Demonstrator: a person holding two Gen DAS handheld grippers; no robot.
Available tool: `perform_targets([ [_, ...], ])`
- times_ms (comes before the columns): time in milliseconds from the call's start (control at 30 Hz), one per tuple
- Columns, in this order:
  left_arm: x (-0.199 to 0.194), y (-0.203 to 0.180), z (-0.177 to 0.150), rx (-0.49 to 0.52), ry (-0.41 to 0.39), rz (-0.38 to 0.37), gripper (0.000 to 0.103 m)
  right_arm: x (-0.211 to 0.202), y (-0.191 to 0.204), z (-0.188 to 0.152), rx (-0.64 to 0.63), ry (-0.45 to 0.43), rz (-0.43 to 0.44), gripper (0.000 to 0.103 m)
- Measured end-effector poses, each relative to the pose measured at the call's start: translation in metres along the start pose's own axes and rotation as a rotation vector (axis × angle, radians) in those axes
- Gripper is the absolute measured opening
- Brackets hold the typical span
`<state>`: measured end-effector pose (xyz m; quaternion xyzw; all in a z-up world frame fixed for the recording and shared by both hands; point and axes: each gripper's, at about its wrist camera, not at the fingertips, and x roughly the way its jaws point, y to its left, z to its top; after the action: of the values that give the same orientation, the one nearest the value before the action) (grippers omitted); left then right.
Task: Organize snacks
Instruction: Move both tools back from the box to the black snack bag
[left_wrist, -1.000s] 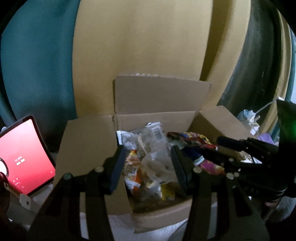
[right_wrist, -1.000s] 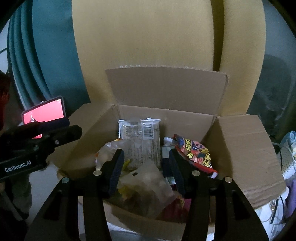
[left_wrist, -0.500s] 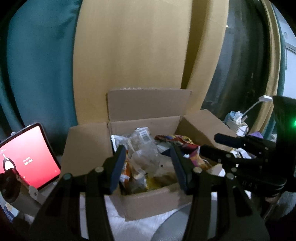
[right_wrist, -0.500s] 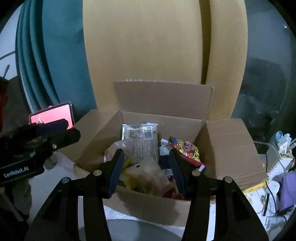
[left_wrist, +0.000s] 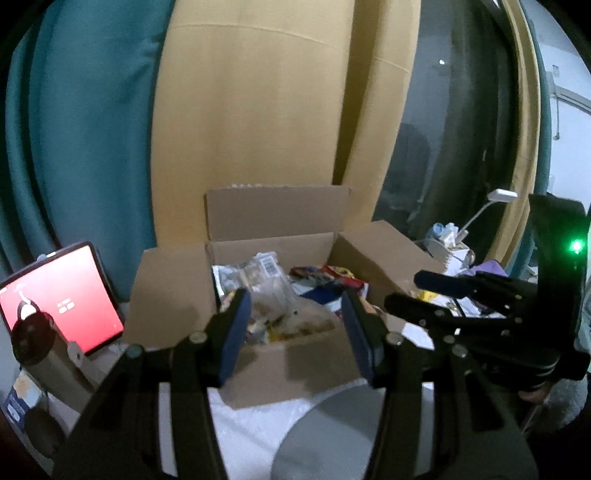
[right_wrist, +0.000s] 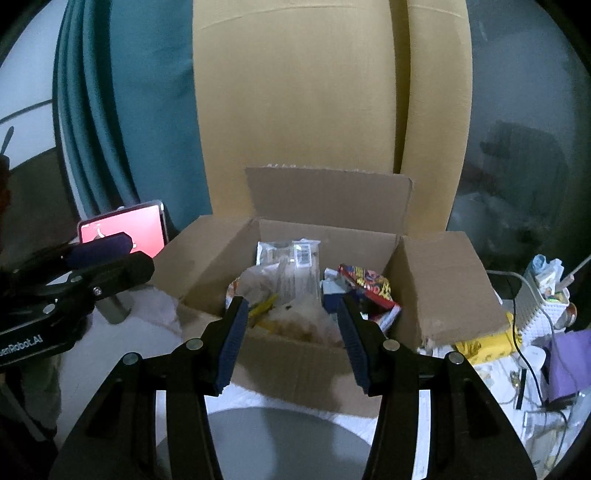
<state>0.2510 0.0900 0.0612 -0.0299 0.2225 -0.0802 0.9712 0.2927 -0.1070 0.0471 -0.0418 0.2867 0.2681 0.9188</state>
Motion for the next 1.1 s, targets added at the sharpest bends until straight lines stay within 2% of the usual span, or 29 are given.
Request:
perform_targets([
  [267, -0.026, -0.01, -0.024, -0.011, -0.001, -0.023, 0.053, -0.021, 0.011, -0.019, -0.006, 0.005, -0.004, 0.053],
  [300, -0.03, -0.011, -0.027, -0.011, -0.002, -0.027, 0.056, -0.023, 0.013, -0.022, -0.006, 0.005, -0.003, 0.053],
  [333, -0.034, -0.012, -0.03, -0.013, -0.004, -0.03, 0.066, -0.026, 0.014, -0.024, -0.006, 0.005, -0.002, 0.053],
  [367, -0.039, -0.013, -0.035, -0.018, -0.008, -0.038, 0.073, -0.027, 0.016, -0.026, -0.006, 0.005, 0.0, 0.053],
  [400, -0.042, -0.013, -0.038, -0.022, -0.009, -0.042, 0.073, -0.03, 0.019, -0.03, -0.008, 0.007, 0.003, 0.053],
  [733, -0.058, -0.019, -0.078, -0.034, 0.037, -0.036, 0.074, -0.039, 0.032, -0.066, -0.01, 0.048, 0.029, 0.053],
  [1100, -0.067, -0.023, -0.135, -0.024, 0.122, -0.009, 0.074, -0.039, 0.039, -0.114, -0.002, 0.132, 0.059, 0.053],
])
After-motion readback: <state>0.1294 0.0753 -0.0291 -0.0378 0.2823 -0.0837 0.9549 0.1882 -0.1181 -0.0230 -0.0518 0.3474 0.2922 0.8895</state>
